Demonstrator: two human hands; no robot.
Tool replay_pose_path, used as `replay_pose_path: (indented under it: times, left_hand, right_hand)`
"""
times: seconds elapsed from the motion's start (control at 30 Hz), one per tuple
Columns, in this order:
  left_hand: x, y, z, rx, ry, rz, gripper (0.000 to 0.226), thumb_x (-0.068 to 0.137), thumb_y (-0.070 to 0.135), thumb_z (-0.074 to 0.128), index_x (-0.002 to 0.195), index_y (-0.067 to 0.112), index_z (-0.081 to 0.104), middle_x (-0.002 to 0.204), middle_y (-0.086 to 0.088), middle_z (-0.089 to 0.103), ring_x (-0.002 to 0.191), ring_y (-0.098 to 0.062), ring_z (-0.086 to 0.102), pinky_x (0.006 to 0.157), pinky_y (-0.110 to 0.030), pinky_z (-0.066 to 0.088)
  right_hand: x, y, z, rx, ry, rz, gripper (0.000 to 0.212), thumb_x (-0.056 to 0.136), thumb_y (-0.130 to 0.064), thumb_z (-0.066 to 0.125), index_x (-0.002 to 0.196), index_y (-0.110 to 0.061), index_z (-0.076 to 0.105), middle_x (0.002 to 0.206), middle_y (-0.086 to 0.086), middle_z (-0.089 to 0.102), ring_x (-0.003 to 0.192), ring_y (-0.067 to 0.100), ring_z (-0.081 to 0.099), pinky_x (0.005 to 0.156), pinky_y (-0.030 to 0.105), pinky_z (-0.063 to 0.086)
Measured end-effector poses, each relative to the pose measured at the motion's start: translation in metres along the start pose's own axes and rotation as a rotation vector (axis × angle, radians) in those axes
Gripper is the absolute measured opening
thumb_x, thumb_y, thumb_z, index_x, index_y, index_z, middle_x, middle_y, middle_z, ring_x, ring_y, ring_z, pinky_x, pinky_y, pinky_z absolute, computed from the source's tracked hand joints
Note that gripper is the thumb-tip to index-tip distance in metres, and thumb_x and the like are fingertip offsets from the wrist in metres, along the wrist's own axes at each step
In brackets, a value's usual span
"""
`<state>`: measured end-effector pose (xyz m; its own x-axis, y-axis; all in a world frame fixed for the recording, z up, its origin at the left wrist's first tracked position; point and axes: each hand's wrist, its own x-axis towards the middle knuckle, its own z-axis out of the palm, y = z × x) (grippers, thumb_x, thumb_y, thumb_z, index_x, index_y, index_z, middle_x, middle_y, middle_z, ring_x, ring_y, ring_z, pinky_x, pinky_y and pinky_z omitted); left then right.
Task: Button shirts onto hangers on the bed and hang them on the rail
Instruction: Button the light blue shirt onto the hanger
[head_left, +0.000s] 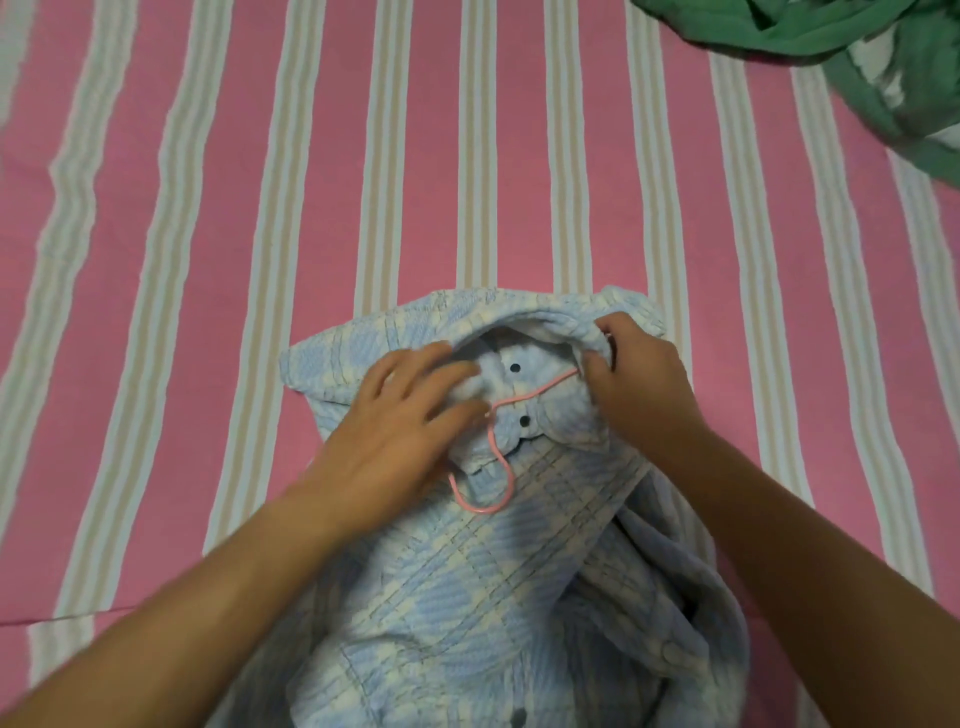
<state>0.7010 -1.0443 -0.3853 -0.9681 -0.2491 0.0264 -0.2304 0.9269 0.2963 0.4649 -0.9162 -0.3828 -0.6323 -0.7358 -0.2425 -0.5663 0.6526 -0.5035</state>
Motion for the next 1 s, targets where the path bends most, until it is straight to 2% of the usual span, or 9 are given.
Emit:
replay_pose_path:
  times: [0.1,0.27,0.37,0.47,0.6,0.7,0.8,0.9,1.0]
  left_hand:
    - [0.025,-0.013,-0.017,0.289,-0.271,0.163,0.034,0.090,0.028,0.067,0.122,0.018,0.064,0.107,-0.001,0.070,0.120,-0.026,0.057,0.123,-0.057,0.016]
    - [0.030,-0.016,-0.041,0.296,-0.017,0.241,0.021,0.091,0.008,0.044,0.093,0.015,0.064,0.081,-0.005,0.062,0.086,-0.030,0.056,0.106,-0.054,0.037]
    - [0.012,-0.012,-0.034,0.277,-0.055,0.261,0.008,0.093,0.012,0.058,0.091,0.017,0.064,0.084,-0.004,0.060,0.086,-0.029,0.057,0.112,-0.054,0.035]
    - [0.001,-0.018,-0.038,0.252,-0.033,0.268,0.012,0.089,0.011,0.074,0.083,0.014,0.064,0.078,-0.004,0.061,0.082,-0.029,0.056,0.105,-0.049,0.040]
    - [-0.007,-0.010,-0.038,0.249,0.058,0.257,0.009,0.095,0.011,0.068,0.088,0.008,0.064,0.097,-0.012,0.063,0.100,-0.034,0.055,0.107,-0.047,0.036]
    - [-0.022,-0.003,-0.043,0.239,0.053,0.126,0.013,0.094,0.018,0.065,0.095,0.006,0.065,0.134,-0.022,0.056,0.129,-0.044,0.046,0.108,-0.052,0.033]
    - [-0.038,0.002,-0.049,0.127,-0.007,-0.024,0.017,0.098,0.026,0.061,0.105,0.011,0.066,0.146,-0.017,0.047,0.137,-0.041,0.040,0.110,-0.052,0.036]
    - [-0.050,0.027,-0.087,-0.223,0.057,-0.314,0.036,0.101,0.038,0.053,0.135,0.026,0.056,0.153,-0.002,0.039,0.143,-0.022,0.031,0.120,-0.027,0.022]
    - [-0.052,0.052,-0.147,-0.256,0.202,-0.172,0.030,0.102,0.033,0.056,0.121,0.013,0.065,0.148,-0.014,0.042,0.136,-0.033,0.039,0.114,-0.038,0.032]
  right_hand:
    - [0.003,0.002,-0.004,-0.072,-0.054,-0.080,0.021,0.101,-0.017,0.055,0.122,-0.015,0.054,0.084,0.000,0.062,0.073,0.022,0.058,0.061,0.034,0.039]
    - [0.012,-0.002,-0.015,-0.133,0.127,-0.061,0.028,0.096,-0.005,0.056,0.124,-0.011,0.054,0.105,0.008,0.058,0.090,0.029,0.056,0.071,0.036,0.043]
    - [-0.008,-0.018,-0.014,-0.274,0.298,-0.463,0.033,0.085,0.007,0.063,0.116,-0.002,0.061,0.108,0.015,0.059,0.098,0.031,0.053,0.078,0.042,0.049]
    - [-0.029,-0.017,0.006,-0.334,-0.128,-0.820,0.051,0.077,0.014,0.062,0.125,-0.003,0.060,0.119,0.015,0.060,0.108,0.031,0.053,0.087,0.045,0.049]
    - [-0.027,-0.024,0.023,-0.387,-0.474,-0.574,0.076,0.094,-0.032,0.054,0.160,-0.015,0.019,0.162,0.009,0.029,0.148,0.028,0.025,0.123,0.046,0.021]
    - [-0.028,-0.046,0.021,-0.384,-0.477,-0.601,0.073,0.098,-0.053,0.056,0.156,-0.018,0.031,0.142,0.007,0.049,0.129,0.026,0.044,0.111,0.042,0.035]
    - [-0.039,-0.065,-0.003,-0.289,-0.403,-0.613,0.040,0.100,-0.037,0.058,0.136,-0.019,0.057,0.116,0.003,0.059,0.107,0.023,0.053,0.092,0.042,0.045]
    - [-0.058,-0.093,-0.048,-0.154,-0.103,-0.569,0.022,0.098,-0.026,0.054,0.106,-0.016,0.072,0.093,0.001,0.065,0.088,0.024,0.059,0.077,0.041,0.050]
    - [-0.094,-0.144,-0.094,-0.110,0.076,-0.529,0.031,0.098,-0.034,0.049,0.097,-0.013,0.072,0.090,0.001,0.067,0.086,0.021,0.058,0.080,0.031,0.046]
